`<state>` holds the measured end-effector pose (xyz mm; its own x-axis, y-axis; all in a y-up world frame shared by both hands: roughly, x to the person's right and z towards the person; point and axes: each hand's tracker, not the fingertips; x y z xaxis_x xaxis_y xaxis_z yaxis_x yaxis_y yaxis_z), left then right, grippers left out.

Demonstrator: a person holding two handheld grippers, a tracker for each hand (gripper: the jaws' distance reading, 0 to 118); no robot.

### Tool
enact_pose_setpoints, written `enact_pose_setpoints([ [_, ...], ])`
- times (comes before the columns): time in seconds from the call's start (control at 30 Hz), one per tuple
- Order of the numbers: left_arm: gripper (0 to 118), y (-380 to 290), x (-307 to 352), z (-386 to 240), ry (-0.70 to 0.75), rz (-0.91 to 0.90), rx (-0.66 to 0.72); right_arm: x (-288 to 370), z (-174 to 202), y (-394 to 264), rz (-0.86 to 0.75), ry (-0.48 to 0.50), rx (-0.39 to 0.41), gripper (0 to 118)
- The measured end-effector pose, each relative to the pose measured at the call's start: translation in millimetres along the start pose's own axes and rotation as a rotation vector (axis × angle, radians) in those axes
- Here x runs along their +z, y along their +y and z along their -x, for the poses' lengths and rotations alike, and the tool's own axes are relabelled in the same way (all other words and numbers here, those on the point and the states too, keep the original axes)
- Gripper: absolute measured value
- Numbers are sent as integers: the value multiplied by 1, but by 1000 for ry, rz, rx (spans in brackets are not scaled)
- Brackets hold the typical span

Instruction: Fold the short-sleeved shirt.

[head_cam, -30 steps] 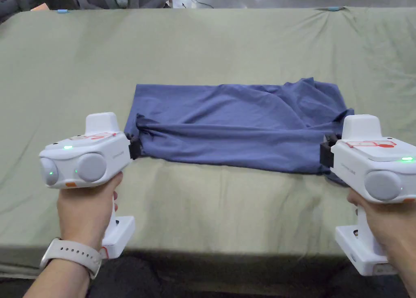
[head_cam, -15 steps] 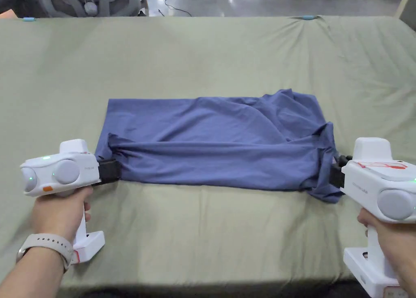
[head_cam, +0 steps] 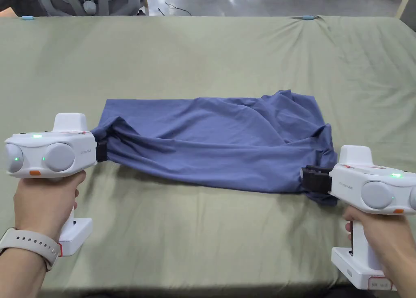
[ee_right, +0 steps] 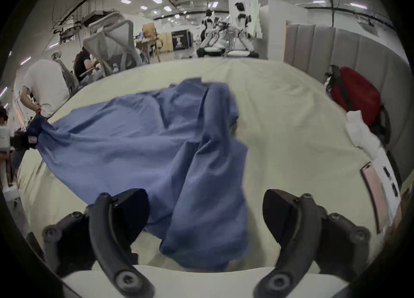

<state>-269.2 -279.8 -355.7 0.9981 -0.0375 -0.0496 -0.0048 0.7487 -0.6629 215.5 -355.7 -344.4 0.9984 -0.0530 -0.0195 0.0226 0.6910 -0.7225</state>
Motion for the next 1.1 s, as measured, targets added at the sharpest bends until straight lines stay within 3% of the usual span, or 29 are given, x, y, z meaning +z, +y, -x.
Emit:
enact_pose_setpoints([
  [0.07, 6, -2, -6, 1, -8, 2, 6, -14, 0, -2, 50, 32, -1, 58],
  [0.1, 6, -3, -7, 2, -10, 11, 6, -17, 0, -1, 65, 5, 1, 52],
  [0.13, 6, -6, -9, 3, -14, 19, 9, -13, -1, 2, 42, 0, 0, 34],
  [0.17, 5, -9, -7, 4, -14, 23, 16, -6, -5, 7, 34, 30, -20, 8],
  [0.23, 5, -11, -1, 8, -31, 22, 39, 12, -8, 16, -2, 75, -32, 7],
  [0.33, 5, -11, 20, 10, -49, -8, 51, 43, -4, 29, -74, 24, 61, 7],
  [0.53, 5, -24, 48, 20, -79, -15, 75, 85, 0, 28, -20, 44, 118, 7],
  [0.77, 5, -76, 28, 31, -111, 82, 148, 66, 2, -18, 72, 48, 84, 7],
  [0.8, 9, -78, 29, 31, -108, 78, 160, 67, 2, -20, 63, 51, 79, 8],
  [0.83, 29, -77, 33, 29, -81, 63, 176, 70, 4, -17, 51, 27, 73, 23],
  [0.9, 79, -67, 47, 25, 23, -44, 158, 75, 4, -5, 22, -38, 85, 80],
  [0.93, 96, -60, 54, 23, 18, -79, 143, 84, 8, 1, -30, -27, 93, 108],
  [0.97, 98, -50, 63, 17, -5, -110, 121, 94, 13, 8, -97, -14, 91, 115],
  [1.1, 98, -20, 73, -27, -34, -186, -10, 113, 53, 40, -262, 14, 95, 113],
])
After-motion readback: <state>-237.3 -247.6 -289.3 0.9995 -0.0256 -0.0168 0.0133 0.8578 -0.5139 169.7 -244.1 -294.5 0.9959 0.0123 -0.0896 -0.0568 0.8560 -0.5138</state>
